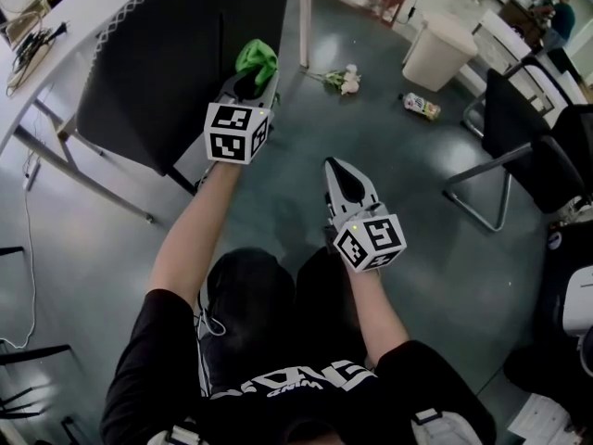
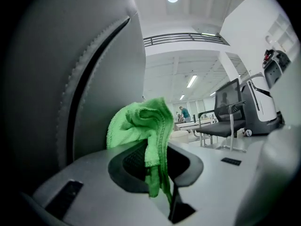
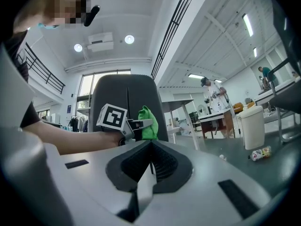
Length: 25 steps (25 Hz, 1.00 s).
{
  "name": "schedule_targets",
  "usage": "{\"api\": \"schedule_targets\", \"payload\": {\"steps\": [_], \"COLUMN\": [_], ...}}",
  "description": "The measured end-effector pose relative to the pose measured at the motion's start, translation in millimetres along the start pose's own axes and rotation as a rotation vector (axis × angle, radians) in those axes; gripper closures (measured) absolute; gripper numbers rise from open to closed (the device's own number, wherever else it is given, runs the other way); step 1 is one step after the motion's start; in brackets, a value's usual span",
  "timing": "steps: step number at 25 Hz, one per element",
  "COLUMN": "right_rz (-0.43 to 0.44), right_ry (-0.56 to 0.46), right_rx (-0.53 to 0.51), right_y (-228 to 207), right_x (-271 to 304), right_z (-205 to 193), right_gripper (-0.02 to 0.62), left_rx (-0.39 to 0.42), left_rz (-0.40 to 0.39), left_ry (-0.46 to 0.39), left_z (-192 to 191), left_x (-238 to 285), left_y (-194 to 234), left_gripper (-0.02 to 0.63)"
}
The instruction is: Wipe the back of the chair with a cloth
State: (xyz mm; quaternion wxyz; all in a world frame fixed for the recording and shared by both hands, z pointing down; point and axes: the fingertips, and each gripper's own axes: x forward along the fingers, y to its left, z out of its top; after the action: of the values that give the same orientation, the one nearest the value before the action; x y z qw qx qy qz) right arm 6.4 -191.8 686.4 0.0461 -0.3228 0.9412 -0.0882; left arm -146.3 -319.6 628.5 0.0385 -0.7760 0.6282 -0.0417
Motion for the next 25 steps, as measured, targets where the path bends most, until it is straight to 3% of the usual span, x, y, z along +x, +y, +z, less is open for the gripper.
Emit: {"api": "schedule_targets", "payload": {"steps": [5,13,19,25], "right_rz": [-0.019,-0.014,0.018,0.038], "right_ry": [0.002,0.009,0.011,0.006], "right_rx": [0.003,0.004,0.011,0.027], "right_y": [-9.8,-12.6,-4.6,0.8], "right_x": [-5.6,-7.2,-3.1,-1.4], "right_z": [-0.2,-6.7,-12.4,-14.7], "right_gripper": [0.598,0.598,0.598,0.598], "left_rx": [0.0,-0.013,-0.061,-0.075], "left_rz": [-0.034,-0.076,-0.049,0.042], "left_ry": [-0.022,-0.062,-0.101,-0.077], "left_z": [6.6,7.5,5.1,0.3], "left_x": [0.0,-74.4,-158.4,-231.9], "left_y": [-10.8,-25.0,-20.9,-6.0], "left_gripper": [0.538,0.538,0.538,0.538]}}
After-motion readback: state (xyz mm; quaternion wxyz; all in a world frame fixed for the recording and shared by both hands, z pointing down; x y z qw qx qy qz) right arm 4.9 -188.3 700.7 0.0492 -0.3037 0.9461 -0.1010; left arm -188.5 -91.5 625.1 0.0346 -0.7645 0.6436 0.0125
